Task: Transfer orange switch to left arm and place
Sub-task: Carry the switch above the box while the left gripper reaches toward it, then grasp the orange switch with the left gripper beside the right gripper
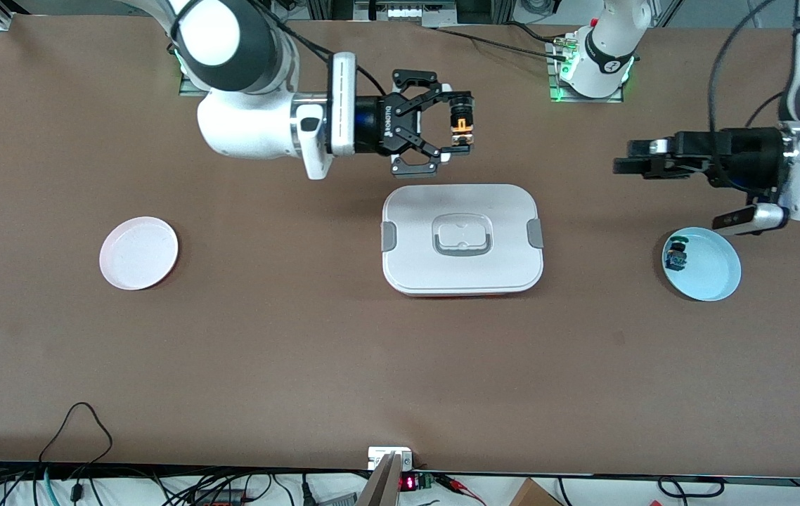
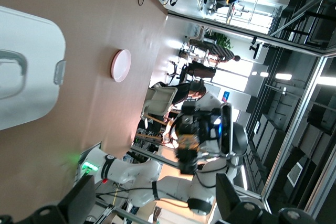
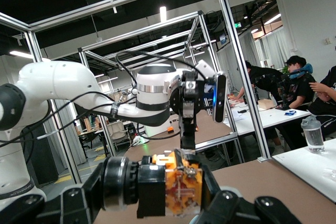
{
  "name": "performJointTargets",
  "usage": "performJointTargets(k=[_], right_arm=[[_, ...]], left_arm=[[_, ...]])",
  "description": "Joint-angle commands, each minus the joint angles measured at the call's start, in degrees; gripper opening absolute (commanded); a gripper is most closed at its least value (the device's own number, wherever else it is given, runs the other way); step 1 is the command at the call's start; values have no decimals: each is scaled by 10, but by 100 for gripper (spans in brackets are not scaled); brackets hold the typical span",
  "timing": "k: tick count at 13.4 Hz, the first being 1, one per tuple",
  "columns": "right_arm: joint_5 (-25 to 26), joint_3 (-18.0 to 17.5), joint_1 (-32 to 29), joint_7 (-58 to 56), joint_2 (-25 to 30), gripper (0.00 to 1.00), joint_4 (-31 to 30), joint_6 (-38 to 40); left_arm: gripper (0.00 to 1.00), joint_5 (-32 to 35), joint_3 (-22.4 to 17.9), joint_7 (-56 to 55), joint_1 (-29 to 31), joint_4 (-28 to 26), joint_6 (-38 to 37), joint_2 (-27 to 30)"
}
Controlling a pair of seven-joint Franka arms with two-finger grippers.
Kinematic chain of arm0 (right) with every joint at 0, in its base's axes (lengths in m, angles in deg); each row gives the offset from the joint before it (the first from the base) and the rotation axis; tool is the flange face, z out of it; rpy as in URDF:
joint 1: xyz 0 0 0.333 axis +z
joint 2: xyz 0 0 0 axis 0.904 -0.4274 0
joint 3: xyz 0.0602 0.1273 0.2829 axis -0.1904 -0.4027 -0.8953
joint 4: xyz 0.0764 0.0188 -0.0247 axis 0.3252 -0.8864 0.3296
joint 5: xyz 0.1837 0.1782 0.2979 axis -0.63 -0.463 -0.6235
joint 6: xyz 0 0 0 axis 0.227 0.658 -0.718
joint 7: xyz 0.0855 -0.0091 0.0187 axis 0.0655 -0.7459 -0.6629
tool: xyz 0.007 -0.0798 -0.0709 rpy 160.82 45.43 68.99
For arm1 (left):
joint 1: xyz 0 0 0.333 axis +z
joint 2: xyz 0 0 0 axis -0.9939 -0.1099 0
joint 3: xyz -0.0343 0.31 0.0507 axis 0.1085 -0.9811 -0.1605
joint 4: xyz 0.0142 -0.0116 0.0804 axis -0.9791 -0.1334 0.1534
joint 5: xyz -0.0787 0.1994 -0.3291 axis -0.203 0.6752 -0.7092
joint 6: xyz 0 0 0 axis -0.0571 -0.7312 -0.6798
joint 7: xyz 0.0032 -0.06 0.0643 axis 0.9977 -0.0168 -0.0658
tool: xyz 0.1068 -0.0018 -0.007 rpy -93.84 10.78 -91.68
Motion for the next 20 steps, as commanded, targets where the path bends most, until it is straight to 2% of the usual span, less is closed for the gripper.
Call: performJointTargets(k=[1, 6, 9, 12, 16, 20], right_arm=[[-18, 4, 14, -15, 1, 3, 3, -20], [-17, 4, 13, -16, 5, 3, 3, -47], [-12, 4, 15, -21, 6, 3, 3, -63], [-2, 4, 17, -31, 6, 3, 3, -62], [1, 4, 18, -31, 6, 3, 3, -63], [1, 4, 18, -32, 6, 3, 3, -63]], left_arm=[[100, -19, 45, -15, 2, -23, 68, 25], [100, -33, 103, -16, 1, -27, 129, 20], [100, -40, 123, -18, 1, -28, 134, 19], [100, -45, 158, -20, 0, -28, 183, 17], [100, -64, 189, -20, -4, -27, 226, 10], [100, -64, 200, -29, -5, -40, 220, 16]])
